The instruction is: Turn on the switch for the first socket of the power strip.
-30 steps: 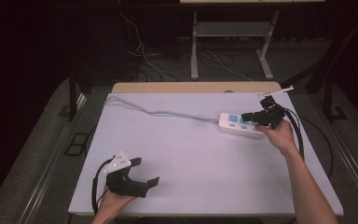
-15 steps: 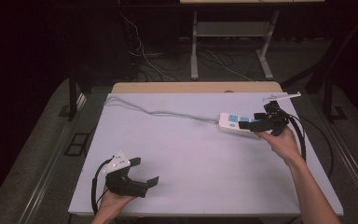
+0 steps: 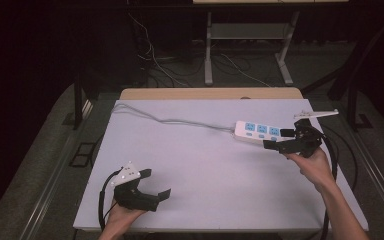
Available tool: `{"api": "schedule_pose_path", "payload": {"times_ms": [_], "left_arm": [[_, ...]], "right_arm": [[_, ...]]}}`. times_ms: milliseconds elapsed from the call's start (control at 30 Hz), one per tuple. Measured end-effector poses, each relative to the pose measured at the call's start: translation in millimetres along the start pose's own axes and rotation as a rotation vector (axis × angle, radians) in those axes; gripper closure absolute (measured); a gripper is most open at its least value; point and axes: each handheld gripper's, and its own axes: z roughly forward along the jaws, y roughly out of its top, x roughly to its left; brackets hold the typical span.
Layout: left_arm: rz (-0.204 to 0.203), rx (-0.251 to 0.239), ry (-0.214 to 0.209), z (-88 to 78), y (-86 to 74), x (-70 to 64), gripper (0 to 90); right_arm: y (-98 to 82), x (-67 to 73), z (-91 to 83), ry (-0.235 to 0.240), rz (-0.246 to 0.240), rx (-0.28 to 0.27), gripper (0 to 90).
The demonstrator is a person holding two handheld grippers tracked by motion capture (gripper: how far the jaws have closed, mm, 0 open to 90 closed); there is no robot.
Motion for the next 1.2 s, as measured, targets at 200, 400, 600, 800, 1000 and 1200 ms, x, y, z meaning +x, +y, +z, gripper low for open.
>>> {"api": "schedule_pose_path", "payload": {"times_ms": [200, 400, 600, 800, 1000, 1200], "left_arm": [[-0.004, 0.001, -0.001, 0.7, 0.1, -0.5, 0.0], [-0.006, 0.000, -0.001, 0.7, 0.1, -0.6, 0.0], [-0.006, 0.002, -0.002, 0.7, 0.1, -0.8, 0.0], [-0.006, 0.006, -0.004, 1.2, 0.0, -0.8, 0.0], [-0.005, 0.009, -0.005, 1.2, 0.0, -0.5, 0.0], [-0.007, 0.011, -0.007, 1.3, -0.1, -0.8, 0.0]], "right_arm": [[-13.0, 7.7, -3.8, 0.025, -0.005, -0.009, 0.2], [-25.0, 15.0, -6.5, 0.045, -0.011, -0.014, 0.2], [-36.0, 22.0, -11.3, 0.052, -0.031, -0.012, 0.2], [-48.7, 26.6, -14.7, 0.069, -0.031, -0.019, 0.2], [-61.6, 30.1, -14.3, 0.080, -0.035, -0.024, 0.2], [-74.2, 33.9, -10.7, 0.089, -0.048, -0.016, 0.2]]}}
